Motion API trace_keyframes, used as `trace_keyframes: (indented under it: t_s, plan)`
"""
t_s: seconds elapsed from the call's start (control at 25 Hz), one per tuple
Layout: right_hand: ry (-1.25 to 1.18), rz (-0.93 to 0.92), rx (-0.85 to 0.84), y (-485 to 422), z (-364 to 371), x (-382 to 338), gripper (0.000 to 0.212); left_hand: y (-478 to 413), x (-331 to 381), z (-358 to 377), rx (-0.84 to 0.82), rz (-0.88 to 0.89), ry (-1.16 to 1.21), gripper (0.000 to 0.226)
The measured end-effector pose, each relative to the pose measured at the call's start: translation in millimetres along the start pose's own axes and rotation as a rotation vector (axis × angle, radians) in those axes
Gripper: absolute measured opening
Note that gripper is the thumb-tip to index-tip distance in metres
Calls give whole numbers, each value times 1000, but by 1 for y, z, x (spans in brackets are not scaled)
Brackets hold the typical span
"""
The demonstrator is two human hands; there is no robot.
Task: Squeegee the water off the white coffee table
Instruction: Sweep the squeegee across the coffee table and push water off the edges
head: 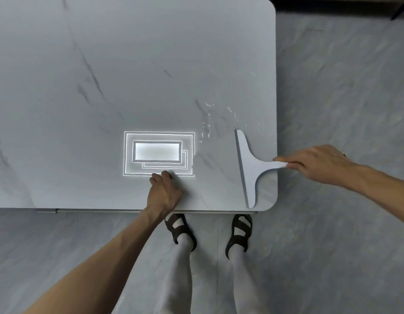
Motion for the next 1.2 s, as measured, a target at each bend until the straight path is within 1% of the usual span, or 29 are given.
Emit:
trace_keyframes:
  t_s: [0.08,0.12,0.2,0.24,0.32,0.36,0.4,0.52,0.6,0.64,0.76,0.84,0.88,0.92,0.96,1.0,1.08,1.12,1.16,1.2]
  plan:
    - [59,-34,51,5,-13,0,36,0,2,-5,-9,-8,2,39]
    - [51,-64,61,6,-18,-8,41,2,2,-9,6,-12,20,35]
    - [44,-162,47,-5,-20,-42,48,7,-2,-22,83,-63,93,29]
    - [47,-223,-1,-16,-15,-68,45,9,-6,-30,135,-82,122,29]
    - [38,-308,-151,-46,-5,-125,38,9,-12,-43,214,-77,159,30]
    - [26,-332,-205,-60,-4,-151,37,8,-15,-49,228,-71,172,30]
    - [18,-346,-224,-73,-5,-171,37,5,-18,-53,230,-67,187,30]
    - [47,-409,-144,-101,-18,-195,37,-8,-20,-58,211,-63,220,28]
    - [39,-418,-77,-113,-28,-182,37,-13,-15,-60,219,-71,216,28]
    - [13,-383,-49,-119,-33,-167,37,-15,-11,-59,222,-71,206,27]
    - [-106,-198,26,-129,-49,-108,36,-24,9,-52,216,-42,164,28]
    - [-202,-93,67,-128,-56,-76,35,-32,22,-46,154,-32,111,31]
    - [-246,-51,95,-124,-57,-61,35,-35,34,-38,107,13,81,35]
    - [-281,-13,125,-119,-56,-48,35,-33,48,-32,85,100,31,40]
    - [-303,21,155,-113,-55,-36,35,-31,60,-29,84,124,-91,40]
    - [-314,53,180,-104,-53,-24,35,-35,74,-27,96,197,-175,37]
    - [-326,111,214,-82,-49,-1,35,-36,92,-19,46,248,-282,30]
    - [-317,139,225,-69,-47,10,35,-36,98,-21,-19,191,-246,30]
    - [-304,167,224,-58,-46,20,34,-39,97,-25,-108,88,-201,40]
    - [-311,192,214,-50,-48,26,34,-35,94,-30,-137,10,-99,59]
Point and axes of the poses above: each hand's wrist, its own y-axis away from the middle knuckle, its own z-axis out of the palm, x = y × z, the point moved 7 cm from there along -y, towards the middle knuckle, and after that the axes turned 12 degrees about -x, right-handed, at the moved point
